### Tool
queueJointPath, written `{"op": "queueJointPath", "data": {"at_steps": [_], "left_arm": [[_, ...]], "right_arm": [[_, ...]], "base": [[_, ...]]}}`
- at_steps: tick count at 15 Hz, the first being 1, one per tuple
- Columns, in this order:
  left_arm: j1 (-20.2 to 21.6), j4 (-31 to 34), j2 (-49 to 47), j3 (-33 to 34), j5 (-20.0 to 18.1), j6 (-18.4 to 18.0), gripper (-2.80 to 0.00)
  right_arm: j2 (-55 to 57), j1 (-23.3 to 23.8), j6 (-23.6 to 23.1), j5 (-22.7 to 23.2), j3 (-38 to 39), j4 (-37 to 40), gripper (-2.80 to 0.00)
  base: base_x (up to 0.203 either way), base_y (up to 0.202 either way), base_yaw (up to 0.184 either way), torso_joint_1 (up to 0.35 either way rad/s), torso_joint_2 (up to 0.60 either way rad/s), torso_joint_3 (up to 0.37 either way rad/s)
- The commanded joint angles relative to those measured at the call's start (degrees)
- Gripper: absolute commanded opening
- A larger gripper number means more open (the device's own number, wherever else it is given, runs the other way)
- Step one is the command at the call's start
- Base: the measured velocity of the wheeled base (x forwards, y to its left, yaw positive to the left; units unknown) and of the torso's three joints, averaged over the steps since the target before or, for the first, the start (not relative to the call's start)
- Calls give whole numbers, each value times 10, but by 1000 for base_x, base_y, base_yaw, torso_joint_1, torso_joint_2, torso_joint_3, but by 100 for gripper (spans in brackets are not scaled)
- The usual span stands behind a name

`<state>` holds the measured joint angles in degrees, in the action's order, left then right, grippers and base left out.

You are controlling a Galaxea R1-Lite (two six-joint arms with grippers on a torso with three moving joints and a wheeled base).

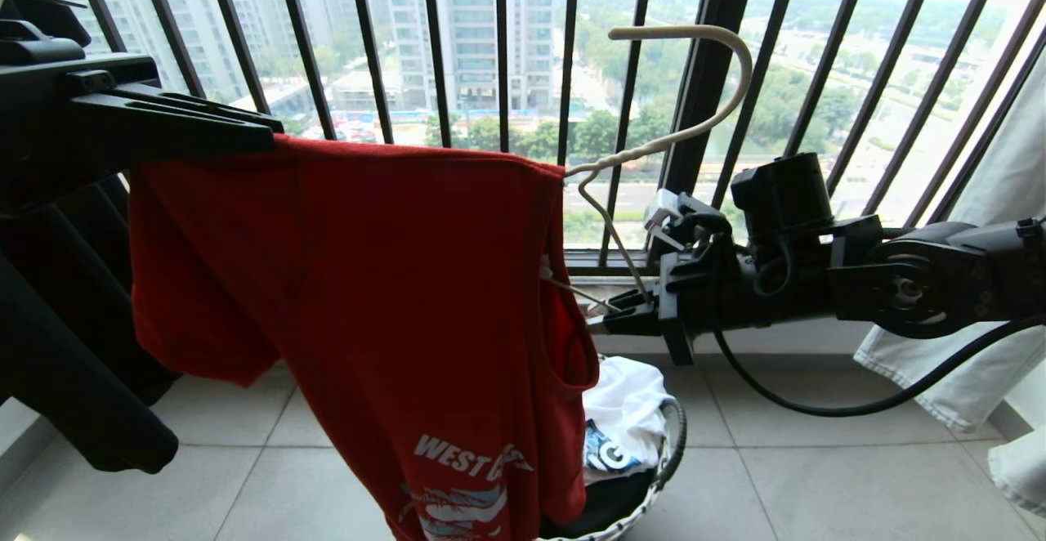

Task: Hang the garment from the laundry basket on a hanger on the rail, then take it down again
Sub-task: Hang the clothes on the clothes rack

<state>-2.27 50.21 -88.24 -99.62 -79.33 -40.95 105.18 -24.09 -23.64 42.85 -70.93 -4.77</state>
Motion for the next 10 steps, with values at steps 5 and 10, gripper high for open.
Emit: {"op": "queueJointPath", "data": {"at_steps": [5,10], "left_arm": [[-1,3,-12,3,-3,-17,0],[8,3,-8,5,-3,-16,0]], "right_arm": [[-12,-10,1,5,3,-2,-280],[-23,-9,1,2,18,-2,-280]], "base": [[0,0,0,0,0,0],[0,0,0,0,0,0]]}}
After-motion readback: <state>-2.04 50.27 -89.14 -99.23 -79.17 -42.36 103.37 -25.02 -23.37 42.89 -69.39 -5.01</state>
